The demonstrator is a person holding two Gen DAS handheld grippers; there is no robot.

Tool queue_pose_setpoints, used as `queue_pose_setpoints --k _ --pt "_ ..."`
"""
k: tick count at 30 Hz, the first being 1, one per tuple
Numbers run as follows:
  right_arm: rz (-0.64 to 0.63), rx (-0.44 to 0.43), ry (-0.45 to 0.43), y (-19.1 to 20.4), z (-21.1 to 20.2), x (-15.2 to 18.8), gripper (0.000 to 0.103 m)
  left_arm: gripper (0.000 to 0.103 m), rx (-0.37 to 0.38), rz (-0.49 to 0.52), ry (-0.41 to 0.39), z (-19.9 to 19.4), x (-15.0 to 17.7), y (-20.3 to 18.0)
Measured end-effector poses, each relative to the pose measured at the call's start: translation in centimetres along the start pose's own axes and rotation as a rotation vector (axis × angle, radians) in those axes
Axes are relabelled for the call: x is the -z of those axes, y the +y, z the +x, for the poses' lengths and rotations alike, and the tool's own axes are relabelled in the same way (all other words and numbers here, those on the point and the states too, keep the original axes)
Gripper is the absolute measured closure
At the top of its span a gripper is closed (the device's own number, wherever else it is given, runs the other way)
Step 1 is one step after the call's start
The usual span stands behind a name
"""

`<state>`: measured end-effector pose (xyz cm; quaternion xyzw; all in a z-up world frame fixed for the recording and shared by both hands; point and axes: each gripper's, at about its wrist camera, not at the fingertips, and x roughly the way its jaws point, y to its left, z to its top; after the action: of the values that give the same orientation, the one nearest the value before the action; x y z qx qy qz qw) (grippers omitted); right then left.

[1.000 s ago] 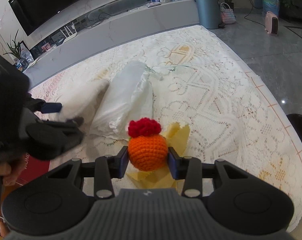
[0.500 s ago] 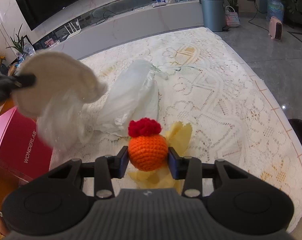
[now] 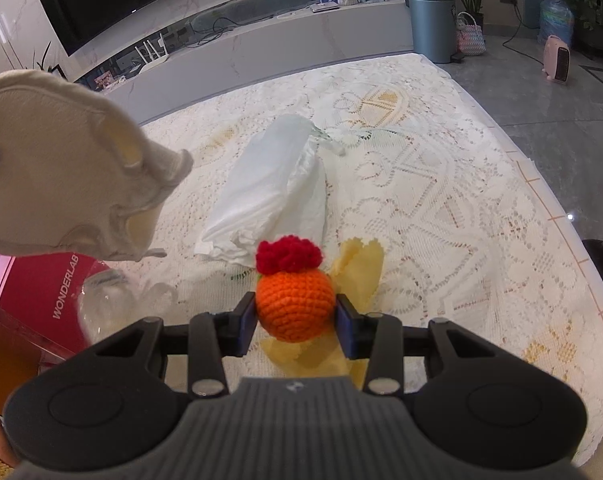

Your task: Organize soft objects

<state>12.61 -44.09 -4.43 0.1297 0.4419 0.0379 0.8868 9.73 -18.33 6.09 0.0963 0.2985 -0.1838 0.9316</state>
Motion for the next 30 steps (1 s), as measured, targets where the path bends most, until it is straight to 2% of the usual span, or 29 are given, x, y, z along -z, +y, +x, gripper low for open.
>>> queue_pose_setpoints --k 4,7,12,17,20,24,27,30 --pt "0.014 -0.007 -0.029 -0.2 -0.6 -0.2 0.062 0.098 -0.019 0.013 -0.080 -2.4 0.0 0.0" --pt "0.010 -0.033 -0.064 0.1 -1.6 -0.3 0.062 0.098 -0.028 0.040 -0.104 -3.1 -0.3 -0.4" --pt "0.003 -0.065 -0.083 0.7 -2.2 -0.3 0.062 0.098 -0.002 -0.007 -0.111 -3.5 -0.9 -0.2" --pt "0.004 -0.056 -0.071 0.5 -2.0 -0.1 0.062 0.098 -0.026 -0.018 -0.202 -4.5 -0.8 0.4" --pt "0.005 -0.071 -0.071 0.5 -1.9 -0.2 0.062 0.098 -0.077 0.004 -0.187 -4.2 -0.9 0.3" --pt "0.039 -0.116 -0.088 0.3 -2.2 -0.3 0.062 0.098 -0.057 -0.047 -0.144 -3.7 -0.5 1.4" --pt "0.107 -0.200 -0.097 -0.5 -2.3 -0.3 0.062 0.098 -0.040 -0.080 -0.132 -3.5 -0.2 2.2" --pt "0.140 -0.239 -0.106 -0.7 -2.5 -0.4 0.062 0.098 -0.027 -0.108 -0.120 -3.2 0.1 3.0"
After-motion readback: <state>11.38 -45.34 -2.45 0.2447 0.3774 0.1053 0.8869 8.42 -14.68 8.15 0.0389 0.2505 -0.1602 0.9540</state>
